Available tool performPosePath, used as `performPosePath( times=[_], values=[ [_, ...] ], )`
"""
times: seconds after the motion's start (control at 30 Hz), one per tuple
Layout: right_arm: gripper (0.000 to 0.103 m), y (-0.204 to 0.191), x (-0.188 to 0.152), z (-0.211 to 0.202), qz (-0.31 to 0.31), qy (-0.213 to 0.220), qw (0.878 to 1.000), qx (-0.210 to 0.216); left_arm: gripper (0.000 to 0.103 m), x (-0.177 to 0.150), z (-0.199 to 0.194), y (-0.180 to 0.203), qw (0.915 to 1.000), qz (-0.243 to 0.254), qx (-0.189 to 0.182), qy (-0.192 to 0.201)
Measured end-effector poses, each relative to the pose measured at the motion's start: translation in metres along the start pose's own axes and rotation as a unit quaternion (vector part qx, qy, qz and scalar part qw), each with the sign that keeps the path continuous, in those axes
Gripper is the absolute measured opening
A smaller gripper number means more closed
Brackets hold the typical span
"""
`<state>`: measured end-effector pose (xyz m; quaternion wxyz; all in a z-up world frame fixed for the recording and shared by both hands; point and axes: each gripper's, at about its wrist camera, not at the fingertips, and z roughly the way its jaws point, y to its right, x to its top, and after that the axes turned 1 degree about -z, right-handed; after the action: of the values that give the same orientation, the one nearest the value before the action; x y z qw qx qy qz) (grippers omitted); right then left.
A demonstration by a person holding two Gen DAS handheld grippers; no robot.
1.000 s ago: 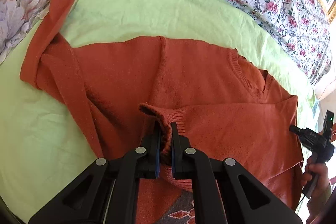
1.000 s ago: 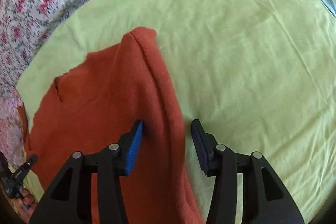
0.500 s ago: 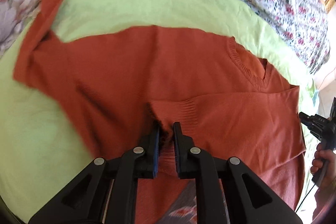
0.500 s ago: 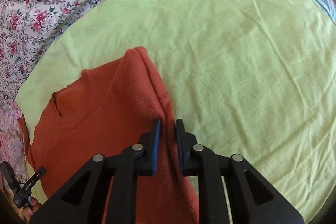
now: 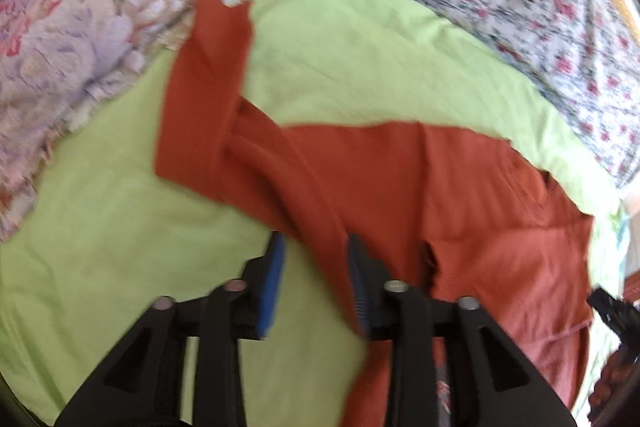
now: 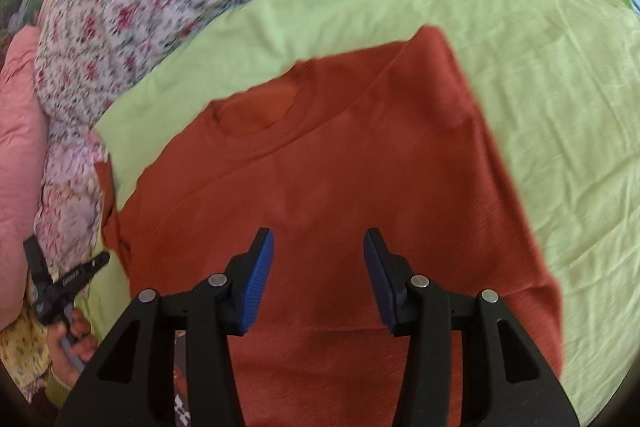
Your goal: Fold small clothes
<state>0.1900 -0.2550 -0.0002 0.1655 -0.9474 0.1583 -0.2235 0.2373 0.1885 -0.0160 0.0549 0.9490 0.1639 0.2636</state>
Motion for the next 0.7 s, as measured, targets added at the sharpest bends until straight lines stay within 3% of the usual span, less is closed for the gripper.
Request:
performPosePath(
  times=[0.3, 0.53, 0.57, 0.6, 0.63, 0.7],
  values=[
    [0.048, -0.025, -0.016, 0.013, -0.02, -0.031, 0.999, 0.024, 0.067, 0.083, 0.031, -0.012, 0.9948, 0.003, 0.097, 0.031],
    [0.048, -0.025, -0.017, 0.017, -0.019, -0.047, 0.998, 0.033, 0.068, 0.138, 0.092, -0.022, 0.9818, 0.021, 0.189, 0.002],
    [0.048, -0.025, -0.017, 0.017, -0.021, -0.049, 0.998, 0.035, 0.051, 0.142, 0.099, -0.025, 0.9813, 0.022, 0.191, -0.004],
    [0.048, -0.025, -0.017, 0.017, -0.023, -0.049, 0.998, 0.035, 0.011, 0.145, 0.103, -0.028, 0.9842, 0.024, 0.175, -0.009],
    [0.048, -0.025, -0.018, 0.017, -0.025, -0.049, 0.998, 0.036, 0.004, 0.147, 0.105, -0.03, 0.9879, 0.023, 0.152, -0.019],
    [0.048, -0.024, -0.018, 0.017, -0.026, -0.047, 0.998, 0.037, 0.004, 0.147, 0.093, -0.025, 0.9948, 0.036, 0.094, -0.01]
  ],
)
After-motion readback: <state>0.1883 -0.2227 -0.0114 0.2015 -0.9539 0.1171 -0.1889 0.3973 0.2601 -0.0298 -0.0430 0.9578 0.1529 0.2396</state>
